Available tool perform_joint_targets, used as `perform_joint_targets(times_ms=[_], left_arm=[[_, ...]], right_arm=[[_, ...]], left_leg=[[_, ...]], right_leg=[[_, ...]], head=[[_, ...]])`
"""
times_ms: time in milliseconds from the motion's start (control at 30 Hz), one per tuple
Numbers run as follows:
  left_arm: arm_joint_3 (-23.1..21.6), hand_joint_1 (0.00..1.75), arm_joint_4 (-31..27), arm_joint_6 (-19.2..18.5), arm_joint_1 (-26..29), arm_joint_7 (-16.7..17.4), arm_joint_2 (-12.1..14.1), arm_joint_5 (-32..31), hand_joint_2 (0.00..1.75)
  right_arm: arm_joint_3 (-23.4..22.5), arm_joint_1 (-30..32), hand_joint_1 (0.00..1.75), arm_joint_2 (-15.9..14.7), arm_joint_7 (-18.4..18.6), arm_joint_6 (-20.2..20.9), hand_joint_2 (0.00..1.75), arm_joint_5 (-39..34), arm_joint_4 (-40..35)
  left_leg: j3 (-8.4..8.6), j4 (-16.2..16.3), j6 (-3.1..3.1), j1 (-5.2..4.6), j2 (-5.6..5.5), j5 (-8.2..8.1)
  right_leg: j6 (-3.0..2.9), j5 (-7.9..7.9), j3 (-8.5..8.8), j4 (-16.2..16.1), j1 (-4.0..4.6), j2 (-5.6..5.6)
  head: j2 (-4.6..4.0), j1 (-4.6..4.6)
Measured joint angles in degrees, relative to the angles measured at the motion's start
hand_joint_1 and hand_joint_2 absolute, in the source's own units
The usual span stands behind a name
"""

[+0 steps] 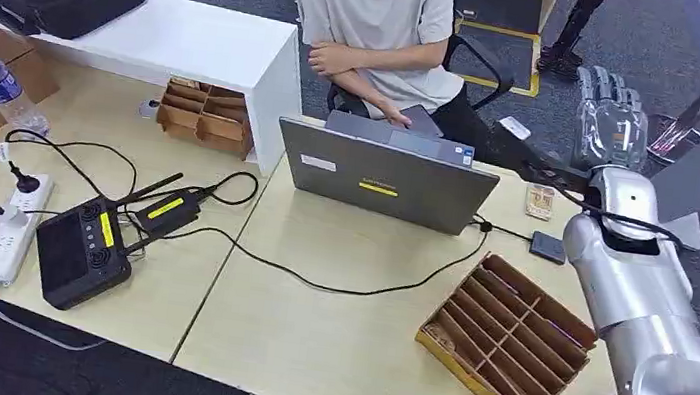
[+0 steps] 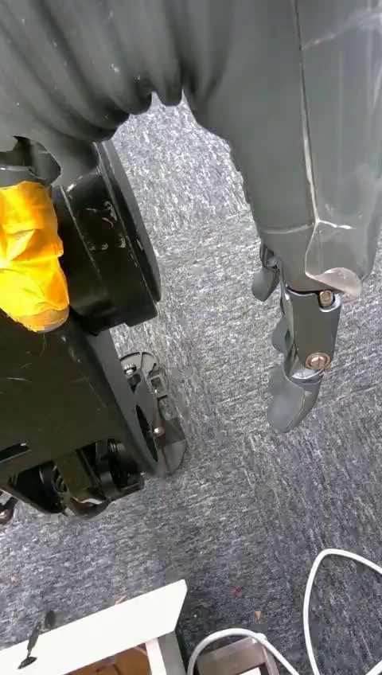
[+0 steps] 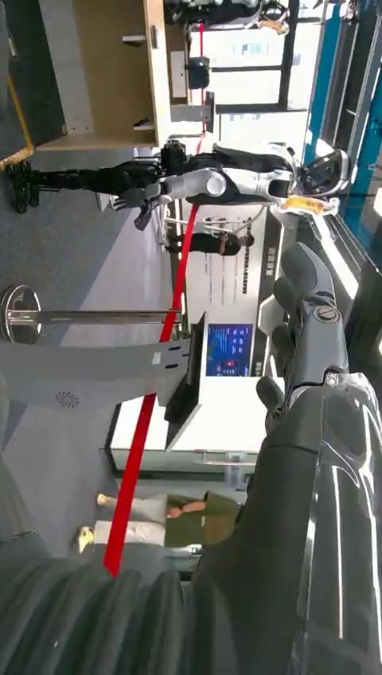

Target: Pass the card to the sensor for recognition and then transmit it.

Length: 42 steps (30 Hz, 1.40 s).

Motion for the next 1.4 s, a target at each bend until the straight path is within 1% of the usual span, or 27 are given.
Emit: perform_joint_targets(times_ms=[1400], left_arm=[[0.00, 0.00, 0.00, 0.00, 0.00, 0.00, 0.00, 0.00, 1.75]], right_arm=[[0.00, 0.01, 0.00, 0.00, 0.00, 0.00, 1.75, 0.00, 0.00]], left_leg=[[0.00, 0.01, 0.00, 0.00, 0.00, 0.00]], right_leg=[[0.00, 0.00, 0.00, 0.00, 0.00, 0.00]], head=[[0.00, 0.00]])
